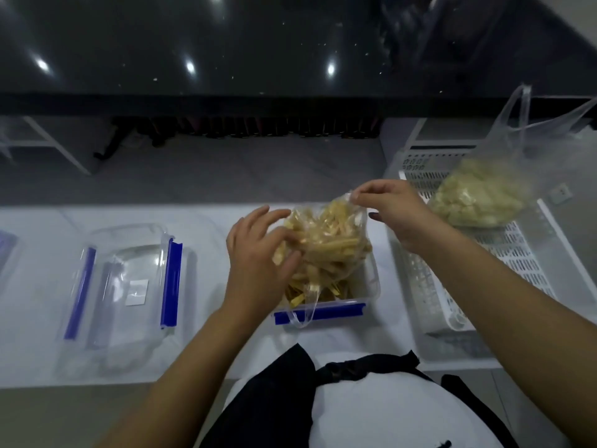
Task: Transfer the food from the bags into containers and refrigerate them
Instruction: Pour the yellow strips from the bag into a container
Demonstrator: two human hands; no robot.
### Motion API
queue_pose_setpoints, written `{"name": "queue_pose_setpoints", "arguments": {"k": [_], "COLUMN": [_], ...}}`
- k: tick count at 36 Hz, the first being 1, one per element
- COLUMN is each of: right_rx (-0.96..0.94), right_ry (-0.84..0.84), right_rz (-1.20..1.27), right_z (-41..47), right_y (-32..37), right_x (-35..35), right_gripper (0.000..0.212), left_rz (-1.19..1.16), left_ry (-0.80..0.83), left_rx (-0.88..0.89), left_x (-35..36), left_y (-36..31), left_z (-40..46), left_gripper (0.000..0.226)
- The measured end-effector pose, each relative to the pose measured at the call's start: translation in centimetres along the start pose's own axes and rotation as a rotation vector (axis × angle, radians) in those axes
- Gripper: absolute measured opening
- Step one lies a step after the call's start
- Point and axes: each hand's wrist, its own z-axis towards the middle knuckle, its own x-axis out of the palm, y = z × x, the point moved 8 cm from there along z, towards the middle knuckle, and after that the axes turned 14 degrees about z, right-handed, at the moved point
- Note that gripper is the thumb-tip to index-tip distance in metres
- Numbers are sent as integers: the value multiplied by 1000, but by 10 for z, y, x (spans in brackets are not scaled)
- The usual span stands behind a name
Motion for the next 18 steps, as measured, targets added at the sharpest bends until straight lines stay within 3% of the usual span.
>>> {"name": "queue_pose_setpoints", "arguments": {"k": [5, 12, 18], "right_rx": [-10, -51, -143], "right_ry": [-62, -127, -137], "right_rz": [263, 464, 529], "right_z": [-15, -40, -50], "right_y": [-9, -19, -3], "right_x": [-16, -36, -41], "right_gripper": [24, 17, 14], "left_rz": [-252, -434, -509], "left_ry": [137, 233, 141], "left_rx": [-200, -229, -241], "left_x": [-3, 0, -15], "left_y": [29, 44, 49], "left_z": [10, 7, 13], "left_gripper": [12, 21, 19]}}
